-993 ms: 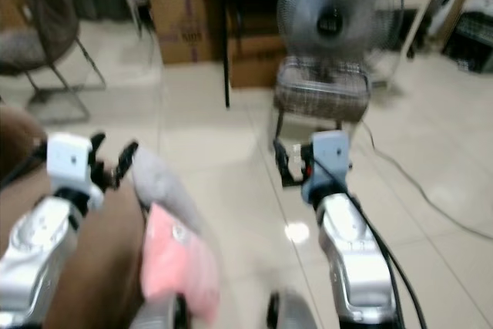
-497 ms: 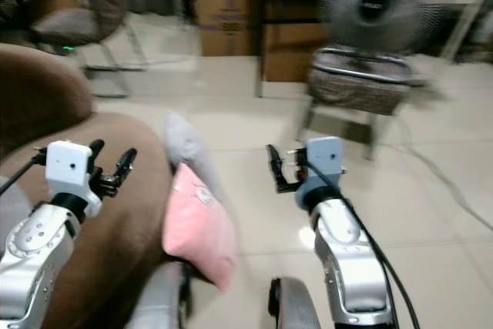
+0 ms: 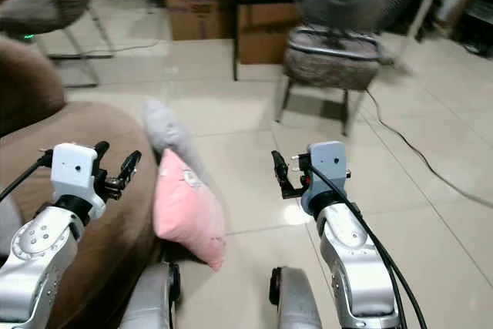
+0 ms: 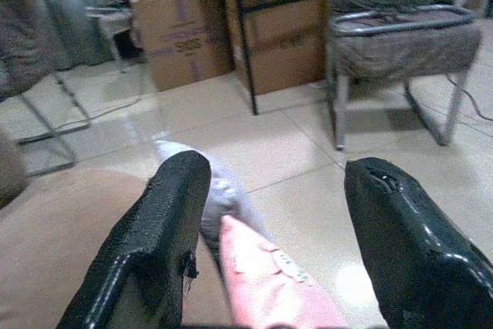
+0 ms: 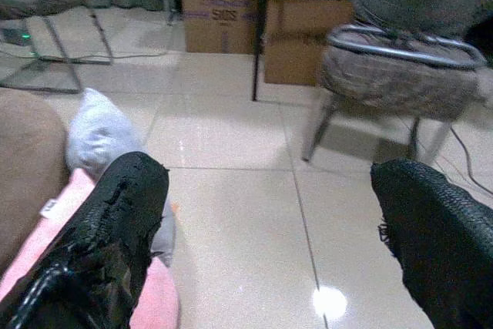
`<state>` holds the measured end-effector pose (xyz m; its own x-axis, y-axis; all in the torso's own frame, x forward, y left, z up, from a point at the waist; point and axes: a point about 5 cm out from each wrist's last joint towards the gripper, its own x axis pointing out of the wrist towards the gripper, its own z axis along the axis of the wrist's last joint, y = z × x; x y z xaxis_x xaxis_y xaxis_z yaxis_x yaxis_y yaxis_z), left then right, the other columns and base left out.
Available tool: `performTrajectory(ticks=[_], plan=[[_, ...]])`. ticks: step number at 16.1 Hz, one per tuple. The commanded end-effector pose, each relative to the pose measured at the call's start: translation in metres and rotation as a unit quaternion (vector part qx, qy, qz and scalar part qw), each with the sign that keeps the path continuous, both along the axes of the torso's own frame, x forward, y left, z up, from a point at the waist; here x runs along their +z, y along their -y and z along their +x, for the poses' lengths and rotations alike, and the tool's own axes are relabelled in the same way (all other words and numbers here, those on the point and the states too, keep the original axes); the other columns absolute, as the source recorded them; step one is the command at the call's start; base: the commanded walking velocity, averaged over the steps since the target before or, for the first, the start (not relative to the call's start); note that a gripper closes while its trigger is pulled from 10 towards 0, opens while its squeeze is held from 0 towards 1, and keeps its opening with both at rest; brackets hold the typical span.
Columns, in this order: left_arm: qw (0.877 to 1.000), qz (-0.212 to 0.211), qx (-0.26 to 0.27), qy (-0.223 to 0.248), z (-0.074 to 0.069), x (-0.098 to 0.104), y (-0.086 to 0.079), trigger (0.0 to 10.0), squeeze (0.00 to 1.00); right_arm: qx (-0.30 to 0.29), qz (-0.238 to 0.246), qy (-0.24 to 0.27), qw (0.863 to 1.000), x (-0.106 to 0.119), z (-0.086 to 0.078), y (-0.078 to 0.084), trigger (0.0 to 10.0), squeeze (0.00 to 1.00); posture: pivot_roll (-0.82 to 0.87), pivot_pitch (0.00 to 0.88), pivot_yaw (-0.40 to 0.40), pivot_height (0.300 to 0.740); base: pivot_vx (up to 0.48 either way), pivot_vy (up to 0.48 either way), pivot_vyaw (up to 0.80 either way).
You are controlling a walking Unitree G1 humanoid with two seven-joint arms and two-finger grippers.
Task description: Move the pillow to the sofa from floor
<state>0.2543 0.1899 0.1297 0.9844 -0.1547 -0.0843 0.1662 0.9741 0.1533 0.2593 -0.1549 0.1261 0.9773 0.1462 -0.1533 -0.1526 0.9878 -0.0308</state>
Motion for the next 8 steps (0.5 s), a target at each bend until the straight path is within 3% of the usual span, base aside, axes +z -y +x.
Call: performTrajectory(ticks=[1, 5, 8], plan=[[1.000, 0.007, -0.003, 0.006, -0.0010, 0.0000, 0.0033, 10.0, 0.00, -0.010, -0.002, -0.001, 1.000, 0.0003, -0.0015, 0.0060, 10.0, 0.00, -0.09, 0.000, 0.015, 0.605, 0.000, 0.000, 0.00], [1.000, 0.019, 0.004, 0.021, 0.0007, 0.0014, 0.0074, 10.0, 0.00, -0.014, 0.002, -0.006, 1.000, -0.0017, -0.0033, 0.0069, 10.0, 0.00, -0.09, 0.000, 0.012, 0.605, 0.000, -0.074, -0.63], [0.999, 0.021, 0.012, 0.028, 0.0002, 0.0019, 0.0093, 10.0, 0.00, -0.014, -0.021, -0.003, 1.000, -0.0016, -0.0002, 0.0096, 10.0, 0.00, -0.09, 0.000, 0.006, 0.605, 0.000, -0.395, 0.00]])
